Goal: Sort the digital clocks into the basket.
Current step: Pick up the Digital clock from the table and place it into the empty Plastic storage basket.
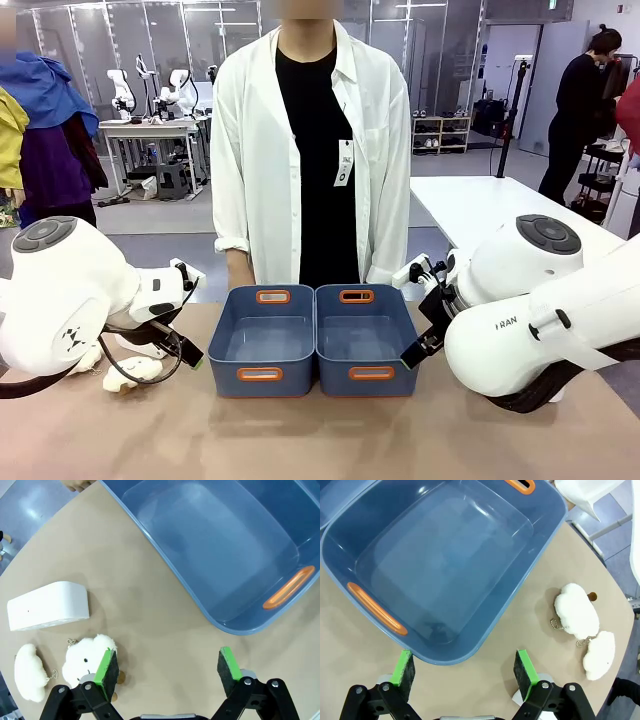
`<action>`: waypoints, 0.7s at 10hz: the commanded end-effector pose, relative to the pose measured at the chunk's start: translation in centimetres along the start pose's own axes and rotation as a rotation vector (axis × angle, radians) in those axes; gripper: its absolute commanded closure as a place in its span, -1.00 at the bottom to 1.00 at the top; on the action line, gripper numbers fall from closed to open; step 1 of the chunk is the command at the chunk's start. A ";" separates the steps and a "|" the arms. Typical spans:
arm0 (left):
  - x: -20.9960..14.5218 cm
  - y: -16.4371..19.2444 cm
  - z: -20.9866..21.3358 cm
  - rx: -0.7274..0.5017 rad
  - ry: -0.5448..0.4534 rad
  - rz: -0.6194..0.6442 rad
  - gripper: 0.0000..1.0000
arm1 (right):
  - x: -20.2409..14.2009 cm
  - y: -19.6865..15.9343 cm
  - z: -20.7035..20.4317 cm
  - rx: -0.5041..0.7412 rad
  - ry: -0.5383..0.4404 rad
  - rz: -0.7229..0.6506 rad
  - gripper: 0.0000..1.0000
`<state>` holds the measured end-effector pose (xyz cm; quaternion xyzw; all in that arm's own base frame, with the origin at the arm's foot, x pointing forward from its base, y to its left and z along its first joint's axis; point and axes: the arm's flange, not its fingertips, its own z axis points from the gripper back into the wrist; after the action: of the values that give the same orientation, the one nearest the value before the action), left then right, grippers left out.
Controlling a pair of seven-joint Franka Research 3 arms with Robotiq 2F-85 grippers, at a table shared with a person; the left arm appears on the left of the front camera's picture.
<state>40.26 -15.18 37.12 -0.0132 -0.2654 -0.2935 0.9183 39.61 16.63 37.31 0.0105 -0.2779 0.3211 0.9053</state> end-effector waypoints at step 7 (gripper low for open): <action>-0.9 10.2 8.4 -0.780 0.108 0.272 -1.00 | 0.0 -10.1 6.0 0.930 -0.028 -0.499 -1.00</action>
<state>39.88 -10.43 44.68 -0.2477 -0.1713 -0.3117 0.9012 40.48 12.58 45.77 0.3401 -0.1822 0.2884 0.8763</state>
